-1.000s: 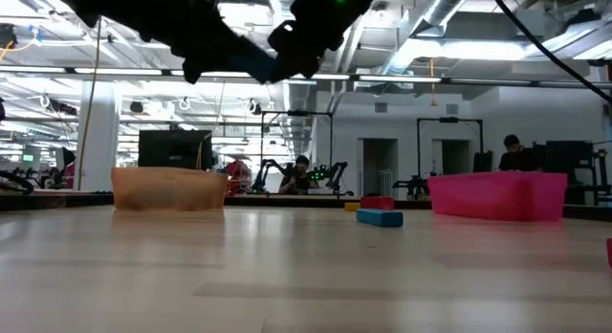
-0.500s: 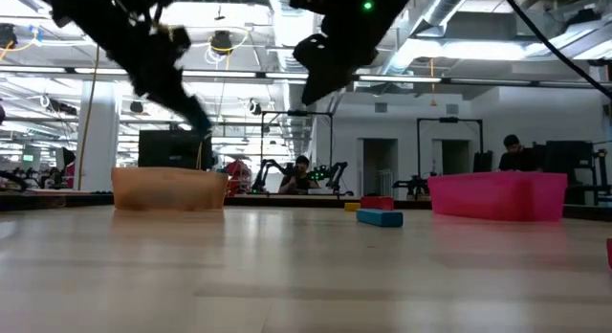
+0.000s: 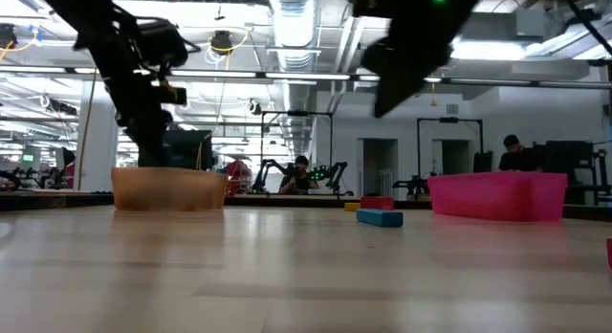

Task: Sort blocks
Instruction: Put the blue rectangle block into the orange bin, then put the yellow rectangle block into the red bin

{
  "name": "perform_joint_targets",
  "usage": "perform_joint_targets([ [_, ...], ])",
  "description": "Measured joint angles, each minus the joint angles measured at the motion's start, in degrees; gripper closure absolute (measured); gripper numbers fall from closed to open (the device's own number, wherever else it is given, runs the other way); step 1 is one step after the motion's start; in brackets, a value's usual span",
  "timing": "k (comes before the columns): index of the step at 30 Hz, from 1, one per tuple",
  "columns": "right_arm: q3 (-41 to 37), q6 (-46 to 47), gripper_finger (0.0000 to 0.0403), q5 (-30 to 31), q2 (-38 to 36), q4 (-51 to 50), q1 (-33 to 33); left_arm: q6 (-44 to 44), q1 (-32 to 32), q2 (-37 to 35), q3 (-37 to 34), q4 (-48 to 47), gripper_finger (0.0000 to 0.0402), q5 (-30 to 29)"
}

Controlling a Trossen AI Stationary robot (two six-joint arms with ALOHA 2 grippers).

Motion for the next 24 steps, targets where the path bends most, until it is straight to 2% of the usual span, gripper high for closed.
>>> perform_joint_targets([
  [3,-0.1,5.9,0.0155,-3.6,0.0,-6.0,-0.5,0.8,0.9,1.8,0.0,0.4,0.0263,1.4],
  [6,-1.8,5.4,0.0155,-6.2,-0.6,-4.9,-2.3,1.6,1.1,2.5,0.1,0.6,0.0257,1.7],
  [10,-4.9,-1.5,0.0155,-10.5,-2.4,2.5,-6.5,1.5,1.1,1.9,-0.1,1.0,0.0227,2.3],
  [15,-8.2,-13.8,0.0155,-19.3,-3.8,15.0,-13.3,1.6,1.1,0.4,0.0,1.7,0.0184,2.3],
  [20,-8.3,-21.0,0.0155,-25.3,-3.8,18.7,-19.3,1.5,1.1,-1.5,0.0,1.8,0.0161,4.1],
  [24,-8.3,-24.9,0.0155,-29.2,-3.8,19.8,-23.3,1.1,1.1,-3.8,0.0,2.4,0.0158,6.8],
])
